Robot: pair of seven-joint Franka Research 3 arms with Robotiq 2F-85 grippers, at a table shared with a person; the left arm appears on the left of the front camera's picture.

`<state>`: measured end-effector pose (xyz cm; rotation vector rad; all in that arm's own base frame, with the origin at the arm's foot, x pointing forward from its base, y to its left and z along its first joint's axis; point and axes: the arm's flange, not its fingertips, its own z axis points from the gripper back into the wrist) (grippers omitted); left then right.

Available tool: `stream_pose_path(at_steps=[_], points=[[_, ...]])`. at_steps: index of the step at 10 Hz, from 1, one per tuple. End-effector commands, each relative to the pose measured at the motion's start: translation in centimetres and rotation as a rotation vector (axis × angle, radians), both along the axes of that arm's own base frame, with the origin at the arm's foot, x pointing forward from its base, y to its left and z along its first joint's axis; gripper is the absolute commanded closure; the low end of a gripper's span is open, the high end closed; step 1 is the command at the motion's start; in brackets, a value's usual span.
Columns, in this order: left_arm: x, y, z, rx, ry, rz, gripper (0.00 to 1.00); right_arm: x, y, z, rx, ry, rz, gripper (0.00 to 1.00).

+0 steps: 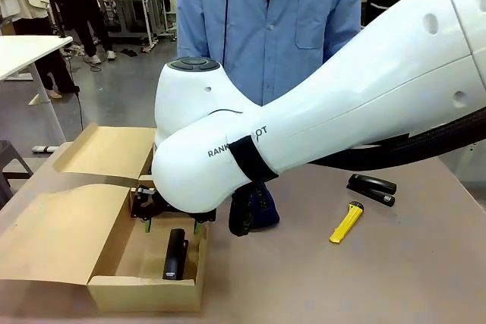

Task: Place items inside the box.
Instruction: Pick up a Pencil pouch or Stapler and place it inside the Mailer Box closest to the robot.

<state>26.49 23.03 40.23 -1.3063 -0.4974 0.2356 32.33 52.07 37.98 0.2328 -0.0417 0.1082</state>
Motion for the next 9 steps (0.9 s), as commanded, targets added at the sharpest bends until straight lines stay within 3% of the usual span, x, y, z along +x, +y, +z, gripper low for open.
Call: stream_pose_path(at_steps=[1, 3, 5, 6, 7, 8, 9], points=[[-0.2, -0.1, 0.1, -0.004, -0.022, -0.008, 0.0, -0.7, -3.7, 2.6, 0.077, 0.056, 0.189, 0.0], [-0.2, -0.1, 0.1, -0.004, -0.022, -0.008, 0.0, -1.5, -11.0, 5.3, 0.233, 0.134, 0.29, 0.0], [-0.2, -0.1, 0.1, -0.004, -0.022, -0.008, 0.0, -2.5, -17.9, 5.8, 0.268, 0.103, 0.157, 0.0], [-0.2, -0.1, 0.1, -0.004, -0.022, -0.008, 0.0, -3.3, -18.3, 5.5, 0.259, 0.123, 0.085, 0.0], [-0.2, -0.1, 0.1, -0.004, -0.022, -0.008, 0.0, -1.1, -12.4, 5.8, 0.269, 0.088, 0.205, 0.0], [-0.2, -0.1, 0.1, -0.004, -0.022, -0.008, 0.0, -1.7, -16.4, 6.0, 0.278, 0.107, 0.143, 0.0], [-0.2, -0.1, 0.1, -0.004, -0.022, -0.008, 0.0, -1.2, -14.5, 5.9, 0.233, 0.109, 0.183, 0.0]])
